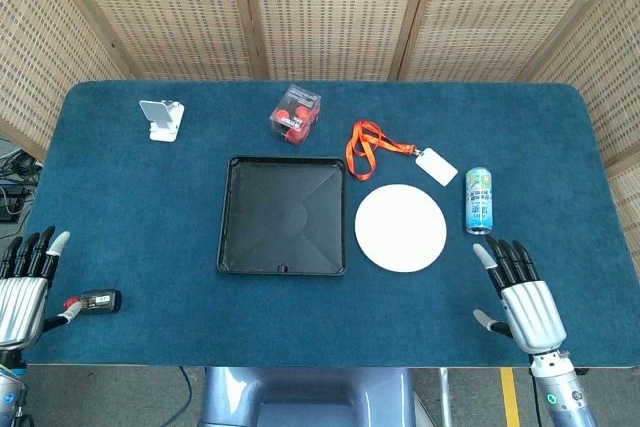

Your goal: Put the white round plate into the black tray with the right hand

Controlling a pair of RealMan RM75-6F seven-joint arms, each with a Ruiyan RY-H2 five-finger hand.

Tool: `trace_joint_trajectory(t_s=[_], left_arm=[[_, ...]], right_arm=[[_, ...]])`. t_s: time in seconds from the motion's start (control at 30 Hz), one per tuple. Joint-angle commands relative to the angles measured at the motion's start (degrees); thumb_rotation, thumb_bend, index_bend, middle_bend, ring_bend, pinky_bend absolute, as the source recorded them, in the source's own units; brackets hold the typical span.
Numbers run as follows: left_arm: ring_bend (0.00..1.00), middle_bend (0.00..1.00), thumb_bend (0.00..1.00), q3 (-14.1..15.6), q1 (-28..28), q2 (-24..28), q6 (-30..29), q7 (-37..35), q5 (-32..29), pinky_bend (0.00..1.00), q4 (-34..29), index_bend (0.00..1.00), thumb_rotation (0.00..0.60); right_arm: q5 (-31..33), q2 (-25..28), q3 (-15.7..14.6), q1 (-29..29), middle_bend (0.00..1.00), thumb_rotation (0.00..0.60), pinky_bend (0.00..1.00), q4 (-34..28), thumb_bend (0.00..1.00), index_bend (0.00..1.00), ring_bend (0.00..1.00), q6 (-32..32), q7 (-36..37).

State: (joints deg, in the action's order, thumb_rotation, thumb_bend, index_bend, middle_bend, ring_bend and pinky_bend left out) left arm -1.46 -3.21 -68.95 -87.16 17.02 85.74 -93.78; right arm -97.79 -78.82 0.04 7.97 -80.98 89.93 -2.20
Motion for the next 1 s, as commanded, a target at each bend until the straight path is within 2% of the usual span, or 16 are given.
trace_joint_trajectory(t_s=[0.03,0.33,0.7,0.87,1.0], left_arm=[[0.00,0.00,0.00,-0.11,-0.01,0.07,0.00,-0.20,-0.11,0.00,0.01,0.00,0.600],[0.00,0.00,0.00,-0.25,0.12,0.40,-0.45,-0.34,-0.03,0.00,-0.37,0.00,0.600],[0.00,0.00,0.00,-0.22,0.09,0.31,-0.41,0.06,0.06,0.00,-0.54,0.00,0.600],[0.00,0.00,0.00,-0.25,-0.03,0.24,0.06,-0.10,-0.29,0.00,-0.29,0.00,0.600],[0.00,0.00,0.00,-0.30,-0.18,0.07,0.44,-0.09,-0.56,0.00,-0.01,0.00,0.600]], right_arm=[[0.05,-0.07,0.03,-0.01,0.00,0.600,0.00,0.05,0.09,0.03,0.00,-0.01,0.00],[-0.53,-2.37,0.40,1.07,0.00,0.600,0.00,1.41,0.10,0.05,0.00,-0.82,-0.03],[1.55,-7.01,2.34,5.15,0.00,0.600,0.00,4.64,0.37,0.09,0.00,-6.77,-0.81],[4.53,-10.87,4.06,8.18,0.00,0.600,0.00,8.33,0.44,0.10,0.00,-12.05,-1.09],[6.11,-12.94,4.56,9.32,0.00,0.600,0.00,11.55,0.49,0.10,0.00,-13.95,-0.49]])
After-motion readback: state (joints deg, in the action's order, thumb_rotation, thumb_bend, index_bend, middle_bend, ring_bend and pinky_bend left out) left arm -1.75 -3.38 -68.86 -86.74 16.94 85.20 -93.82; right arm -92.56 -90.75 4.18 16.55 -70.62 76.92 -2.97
